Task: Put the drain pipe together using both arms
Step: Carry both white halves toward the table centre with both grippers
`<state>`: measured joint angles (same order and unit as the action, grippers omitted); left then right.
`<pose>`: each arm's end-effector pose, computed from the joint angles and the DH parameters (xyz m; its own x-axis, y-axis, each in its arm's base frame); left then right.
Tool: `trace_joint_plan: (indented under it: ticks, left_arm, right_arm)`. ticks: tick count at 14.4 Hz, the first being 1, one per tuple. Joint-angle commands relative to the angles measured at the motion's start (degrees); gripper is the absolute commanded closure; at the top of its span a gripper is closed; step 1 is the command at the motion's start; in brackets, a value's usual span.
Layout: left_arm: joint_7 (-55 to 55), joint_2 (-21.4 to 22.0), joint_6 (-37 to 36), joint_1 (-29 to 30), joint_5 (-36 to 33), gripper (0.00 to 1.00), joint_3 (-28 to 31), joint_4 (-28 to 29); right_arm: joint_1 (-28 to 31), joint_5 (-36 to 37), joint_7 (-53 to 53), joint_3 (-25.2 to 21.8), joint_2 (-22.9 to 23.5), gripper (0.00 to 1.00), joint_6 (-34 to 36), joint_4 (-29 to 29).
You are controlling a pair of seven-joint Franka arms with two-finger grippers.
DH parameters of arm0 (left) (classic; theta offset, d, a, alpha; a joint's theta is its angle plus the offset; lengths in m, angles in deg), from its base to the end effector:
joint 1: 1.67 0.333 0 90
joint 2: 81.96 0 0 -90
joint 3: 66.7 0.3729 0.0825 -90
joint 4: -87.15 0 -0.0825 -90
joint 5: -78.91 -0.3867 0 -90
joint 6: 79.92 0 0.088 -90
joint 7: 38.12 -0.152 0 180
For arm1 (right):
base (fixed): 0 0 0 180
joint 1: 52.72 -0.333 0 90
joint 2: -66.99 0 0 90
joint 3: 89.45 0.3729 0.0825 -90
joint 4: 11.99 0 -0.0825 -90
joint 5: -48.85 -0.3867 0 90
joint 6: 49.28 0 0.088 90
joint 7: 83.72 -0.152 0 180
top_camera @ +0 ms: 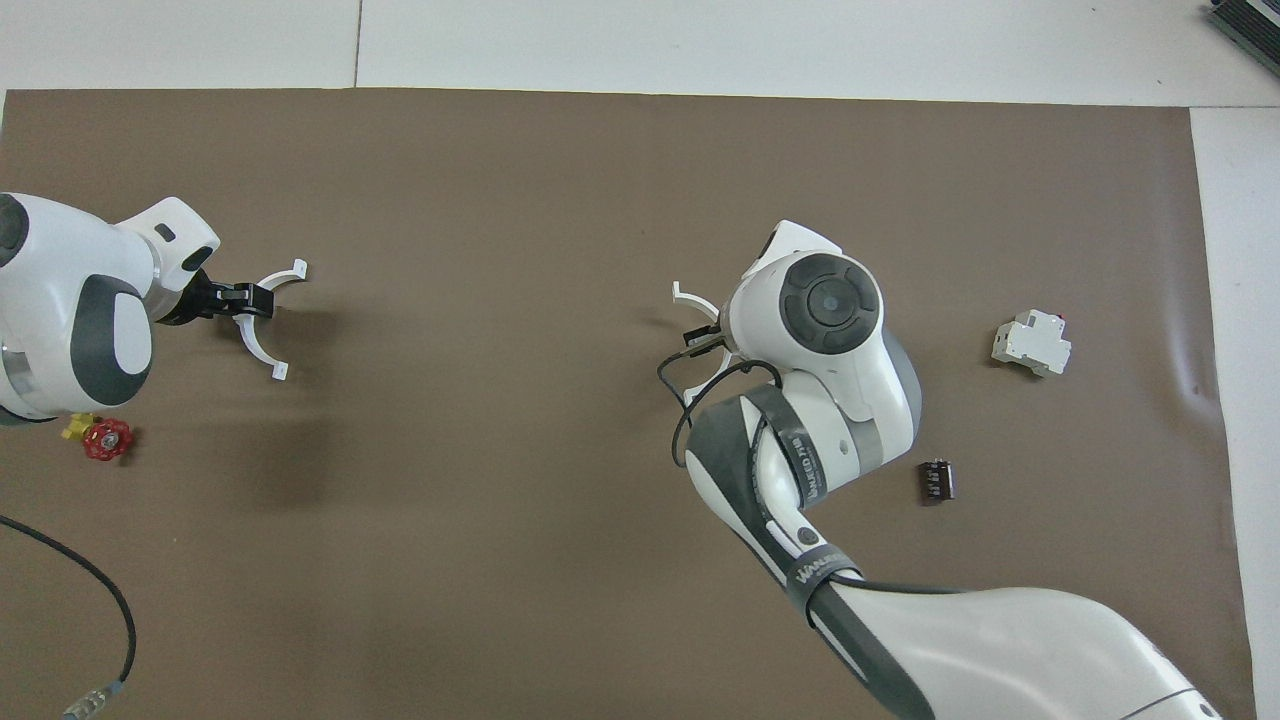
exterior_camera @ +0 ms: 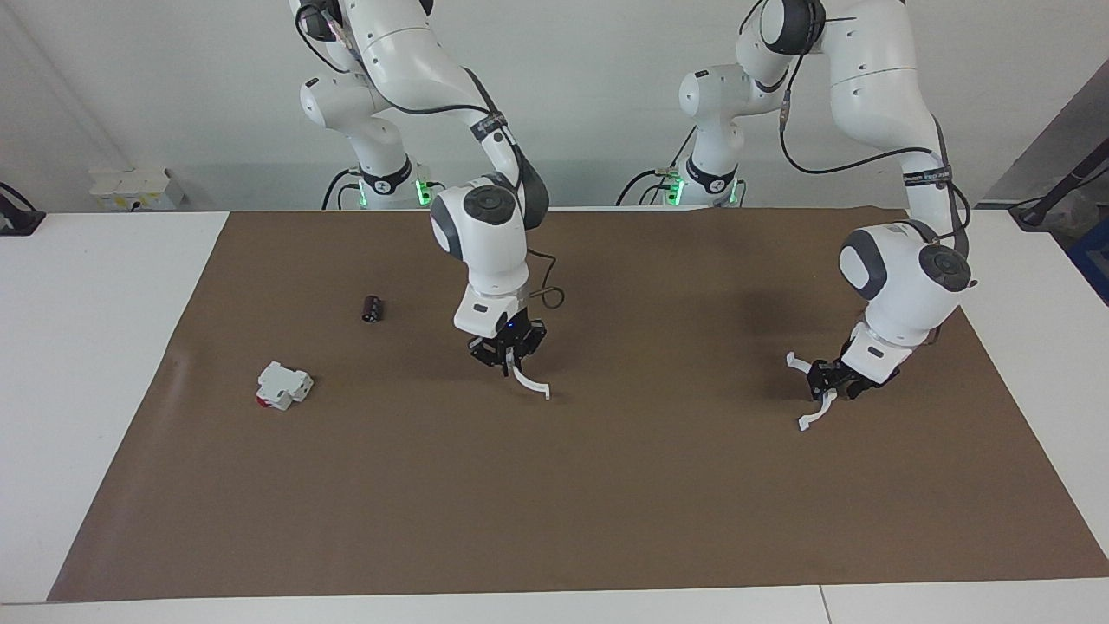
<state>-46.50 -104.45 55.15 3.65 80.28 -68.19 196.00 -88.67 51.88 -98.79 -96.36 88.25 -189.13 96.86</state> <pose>0.6599 0.0441 0.3066 0.9959 -0.0599 0.0682 -0.0613 -0.9980 0.0181 0.5870 0.3302 0.3314 0.9398 0.2874 0.1849 0.2855 -0.9577 0.0372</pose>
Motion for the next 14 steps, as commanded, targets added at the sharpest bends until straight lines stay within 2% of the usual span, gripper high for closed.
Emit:
trace_joint_plan:
  ticks: [1, 5, 7, 8, 9, 12, 13, 14]
  left_arm:
    - [-1.46, 0.51, 0.11, -0.05, 1.44, 0.42, -0.01, 0.92]
    - [-1.11, 0.69, -0.94, -0.31, 1.44, 0.52, -0.01, 1.1]
    - [-1.11, 0.78, -1.73, -0.31, 1.44, 0.75, -0.01, 1.1]
    - [-1.28, 0.78, -1.82, -0.31, 1.44, 0.92, -0.01, 1.1]
    - [-1.37, 0.87, -1.74, -0.31, 1.44, 1.0, -0.01, 1.1]
    - [-1.11, 1.91, -1.82, -0.83, 1.44, 1.0, -0.01, 1.01]
    - [-0.94, 2.36, -2.26, -1.27, 1.44, 1.0, -0.01, 1.1]
    - [-0.85, 3.14, -2.87, -2.15, 1.44, 1.0, -0.01, 1.1]
  right_arm:
    - [-2.02, 2.07, -5.49, -0.03, 0.62, 1.0, -2.35, 1.27]
    - [-3.25, 3.73, -8.31, -0.03, 0.27, 1.0, -6.39, 4.95]
    - [-4.48, 5.14, -9.72, -0.12, 0.27, 1.0, -7.89, 6.55]
    - [-4.49, 6.71, -9.81, -0.12, 0.27, 1.0, -7.9, 6.64]
    - [-4.4, 8.38, -9.81, -0.03, 0.27, 1.0, -7.98, 6.64]
    - [-4.14, 9.19, -9.99, -0.03, 0.27, 1.0, -7.9, 6.64]
    - [-4.05, 9.19, -10.42, -0.03, 0.27, 0.77, -7.81, 6.64]
    - [-4.05, 9.19, -11.82, -0.03, 0.27, 0.01, -7.81, 6.55]
